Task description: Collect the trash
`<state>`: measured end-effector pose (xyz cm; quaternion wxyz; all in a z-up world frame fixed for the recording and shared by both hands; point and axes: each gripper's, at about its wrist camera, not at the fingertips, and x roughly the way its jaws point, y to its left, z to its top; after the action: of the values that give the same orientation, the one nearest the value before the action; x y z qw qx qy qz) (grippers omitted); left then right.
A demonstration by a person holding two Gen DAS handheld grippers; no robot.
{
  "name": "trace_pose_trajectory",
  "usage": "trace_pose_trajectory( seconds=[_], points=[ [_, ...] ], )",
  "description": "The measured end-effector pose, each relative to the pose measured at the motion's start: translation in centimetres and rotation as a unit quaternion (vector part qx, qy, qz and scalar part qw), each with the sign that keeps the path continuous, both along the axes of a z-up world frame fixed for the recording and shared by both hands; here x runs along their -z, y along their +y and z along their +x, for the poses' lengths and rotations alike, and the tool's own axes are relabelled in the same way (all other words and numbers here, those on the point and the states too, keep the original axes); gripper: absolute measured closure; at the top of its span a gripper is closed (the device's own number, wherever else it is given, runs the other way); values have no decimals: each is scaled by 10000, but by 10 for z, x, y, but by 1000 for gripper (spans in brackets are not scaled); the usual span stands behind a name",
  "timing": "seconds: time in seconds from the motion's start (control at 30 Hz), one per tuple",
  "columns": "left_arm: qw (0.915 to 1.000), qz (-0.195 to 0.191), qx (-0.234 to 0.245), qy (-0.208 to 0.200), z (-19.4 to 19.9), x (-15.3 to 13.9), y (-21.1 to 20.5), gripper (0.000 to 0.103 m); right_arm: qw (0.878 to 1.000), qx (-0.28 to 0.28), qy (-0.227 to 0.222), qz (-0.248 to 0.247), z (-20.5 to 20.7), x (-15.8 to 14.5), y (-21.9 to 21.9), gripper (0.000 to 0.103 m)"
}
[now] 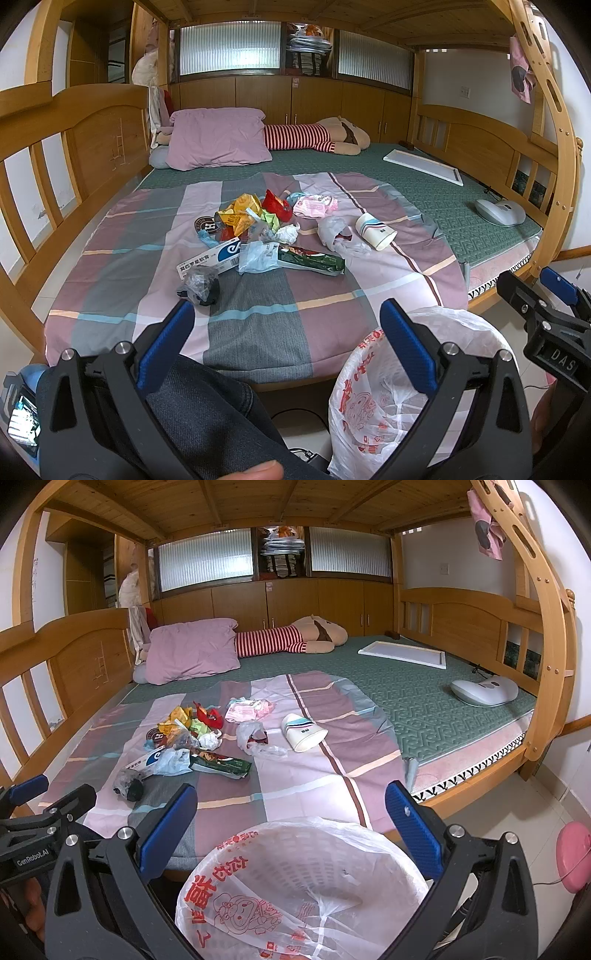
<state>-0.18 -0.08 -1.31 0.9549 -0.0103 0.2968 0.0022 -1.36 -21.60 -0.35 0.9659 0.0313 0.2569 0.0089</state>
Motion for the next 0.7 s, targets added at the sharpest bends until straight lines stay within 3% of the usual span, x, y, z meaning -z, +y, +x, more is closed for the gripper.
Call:
trace_pose_trajectory(
  seconds=[0.7],
  points=[
    [10000,6,-1,9,0,2,-2,3,10000,3,12,28,0,0,-1,3]
  ],
)
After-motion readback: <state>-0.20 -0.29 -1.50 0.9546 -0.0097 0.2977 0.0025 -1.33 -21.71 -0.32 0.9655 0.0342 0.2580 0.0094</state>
